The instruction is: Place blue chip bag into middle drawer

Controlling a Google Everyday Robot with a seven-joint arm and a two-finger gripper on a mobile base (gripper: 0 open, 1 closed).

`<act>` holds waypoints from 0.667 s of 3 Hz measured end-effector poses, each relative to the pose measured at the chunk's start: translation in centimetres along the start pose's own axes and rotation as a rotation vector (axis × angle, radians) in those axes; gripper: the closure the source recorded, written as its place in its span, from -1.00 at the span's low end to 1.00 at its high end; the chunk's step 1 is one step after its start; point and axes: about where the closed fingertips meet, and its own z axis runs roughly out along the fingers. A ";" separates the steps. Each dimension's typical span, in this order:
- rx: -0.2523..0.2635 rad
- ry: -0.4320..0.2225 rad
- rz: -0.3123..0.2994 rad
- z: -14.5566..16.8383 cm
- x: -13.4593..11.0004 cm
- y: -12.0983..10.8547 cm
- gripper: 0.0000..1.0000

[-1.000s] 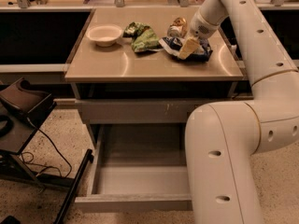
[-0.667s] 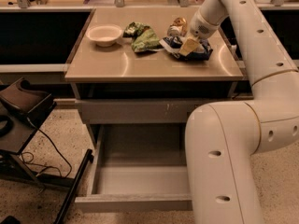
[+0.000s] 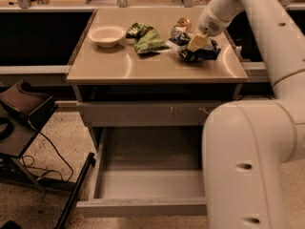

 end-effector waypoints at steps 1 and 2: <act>0.176 -0.039 0.020 -7.6 1.8 -0.8 1.00; 0.419 -0.044 0.137 -17.7 5.5 -0.4 1.00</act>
Offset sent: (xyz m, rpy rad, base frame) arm -0.4016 0.0129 -0.0068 -0.1914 -0.3075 -0.3293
